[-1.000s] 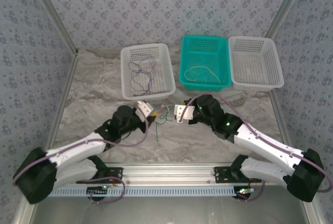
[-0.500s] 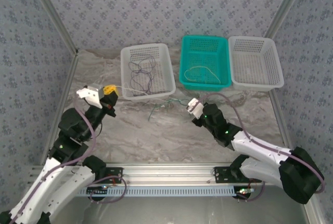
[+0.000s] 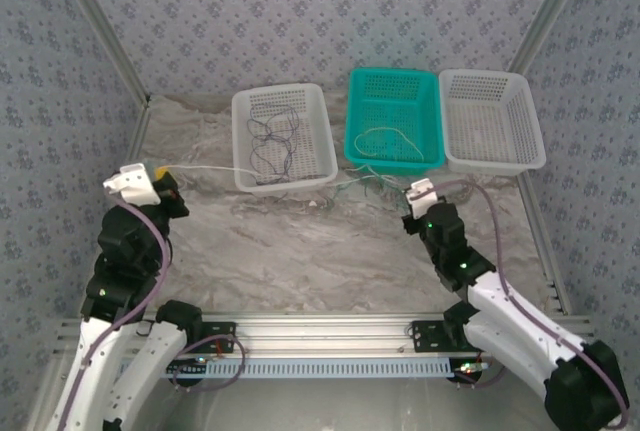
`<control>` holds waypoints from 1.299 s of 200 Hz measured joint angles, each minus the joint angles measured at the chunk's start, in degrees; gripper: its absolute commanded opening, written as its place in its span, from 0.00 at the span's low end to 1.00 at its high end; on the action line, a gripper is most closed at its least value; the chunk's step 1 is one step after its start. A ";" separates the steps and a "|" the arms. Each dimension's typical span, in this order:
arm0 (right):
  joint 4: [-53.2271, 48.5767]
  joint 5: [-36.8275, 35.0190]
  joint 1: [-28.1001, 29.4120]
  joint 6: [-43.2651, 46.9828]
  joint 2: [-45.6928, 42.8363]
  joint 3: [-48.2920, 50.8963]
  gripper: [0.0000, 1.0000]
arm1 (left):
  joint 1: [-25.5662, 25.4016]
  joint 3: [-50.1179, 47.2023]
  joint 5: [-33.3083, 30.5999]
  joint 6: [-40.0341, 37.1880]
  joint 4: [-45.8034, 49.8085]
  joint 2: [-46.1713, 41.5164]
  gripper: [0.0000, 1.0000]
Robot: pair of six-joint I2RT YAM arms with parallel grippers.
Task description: Untangle the cables
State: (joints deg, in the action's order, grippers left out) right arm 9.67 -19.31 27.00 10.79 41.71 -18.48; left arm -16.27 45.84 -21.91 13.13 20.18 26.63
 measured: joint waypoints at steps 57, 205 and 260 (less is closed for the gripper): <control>-5.44 3.06 -5.99 0.17 -9.42 0.48 0.00 | 9.40 0.87 3.23 4.17 0.02 0.17 0.00; -18.53 9.70 16.92 14.34 20.65 -15.26 0.88 | 10.14 6.36 38.97 7.30 -15.54 10.80 0.00; -15.30 20.85 17.07 12.81 18.73 -25.18 0.93 | 5.03 8.48 43.87 4.66 -17.18 11.23 0.00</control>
State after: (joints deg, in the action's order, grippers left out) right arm -5.63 1.54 44.07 23.59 60.45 -43.66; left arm -11.25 54.33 21.96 17.78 3.01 37.87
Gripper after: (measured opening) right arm 0.933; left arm 0.064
